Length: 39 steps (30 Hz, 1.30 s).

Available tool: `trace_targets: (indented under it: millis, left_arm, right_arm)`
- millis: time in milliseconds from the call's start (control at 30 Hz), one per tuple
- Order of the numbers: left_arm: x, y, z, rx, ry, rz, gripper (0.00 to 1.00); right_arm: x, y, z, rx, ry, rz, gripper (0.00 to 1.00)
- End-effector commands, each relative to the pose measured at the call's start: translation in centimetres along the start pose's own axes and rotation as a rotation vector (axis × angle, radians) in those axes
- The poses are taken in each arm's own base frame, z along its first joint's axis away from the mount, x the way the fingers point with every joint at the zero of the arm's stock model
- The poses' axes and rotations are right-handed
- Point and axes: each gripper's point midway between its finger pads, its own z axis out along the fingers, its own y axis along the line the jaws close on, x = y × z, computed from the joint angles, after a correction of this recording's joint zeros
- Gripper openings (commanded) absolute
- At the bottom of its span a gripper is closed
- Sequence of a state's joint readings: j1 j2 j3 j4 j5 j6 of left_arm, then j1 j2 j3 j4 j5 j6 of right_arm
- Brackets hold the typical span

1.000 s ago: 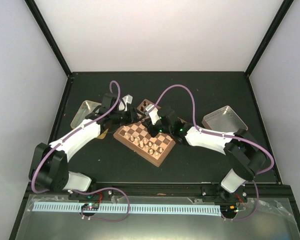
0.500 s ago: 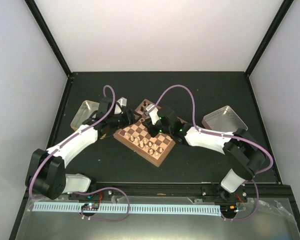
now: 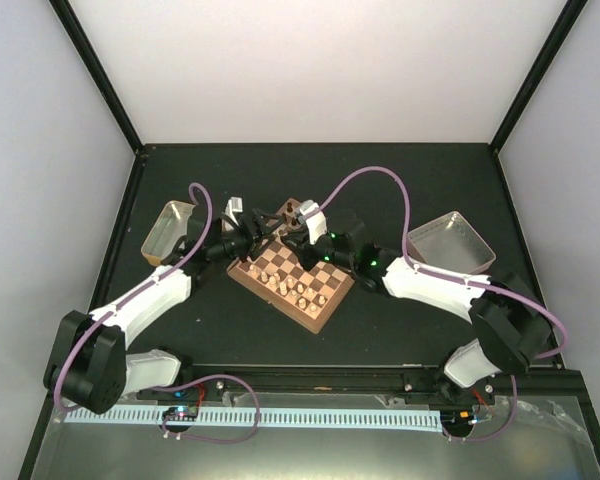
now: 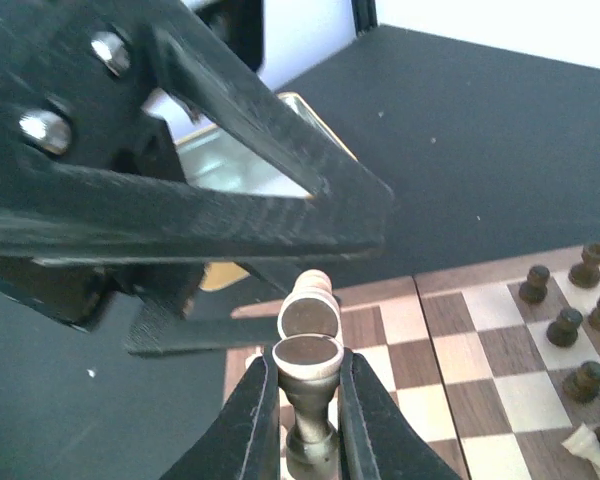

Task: Set up the chess pieces on the board
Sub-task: Pick up the chess piece from the chessboard.

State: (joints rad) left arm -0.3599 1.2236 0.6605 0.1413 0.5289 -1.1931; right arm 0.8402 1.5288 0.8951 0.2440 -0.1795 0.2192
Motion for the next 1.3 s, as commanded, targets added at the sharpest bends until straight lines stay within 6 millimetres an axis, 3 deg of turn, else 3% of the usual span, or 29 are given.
trace_targets:
  millis: [0, 100, 267, 667, 967, 1167, 1267]
  left_arm:
    - [-0.3, -3.0, -0.6, 0.134, 0.002, -0.115, 0.77]
    - [-0.2, -3.8, -0.9, 0.173, 0.007, -0.148, 0.73]
    - [-0.5, -4.9, -2.1, 0.242, -0.031, -0.206, 0.56]
    - [-0.3, -5.9, -2.2, 0.278, -0.008, -0.159, 0.35]
    - [-0.4, -6.5, -2.6, 0.233, -0.021, -0.021, 0.32]
    - [-0.9, -6.5, -3.4, 0.093, -0.052, 0.248, 0.48]
    - [-0.7, -6.7, -3.7, 0.064, -0.037, 0.402, 0.48]
  right_arm:
    - [-2.9, 1.5, -1.4, -0.06, -0.097, 0.011, 0.07]
    - [-3.6, 1.8, -1.9, -0.073, -0.115, 0.008, 0.08]
    - [-4.3, 2.3, -2.5, -0.089, -0.134, 0.002, 0.08]
    - [-3.9, 2.3, -2.2, -0.094, -0.106, -0.005, 0.08]
    - [-3.8, 2.1, -2.1, -0.081, -0.093, -0.007, 0.08]
    - [-3.4, 2.4, -2.0, -0.094, -0.06, -0.006, 0.08]
    - [-3.0, 2.4, -1.9, -0.099, -0.032, -0.011, 0.08]
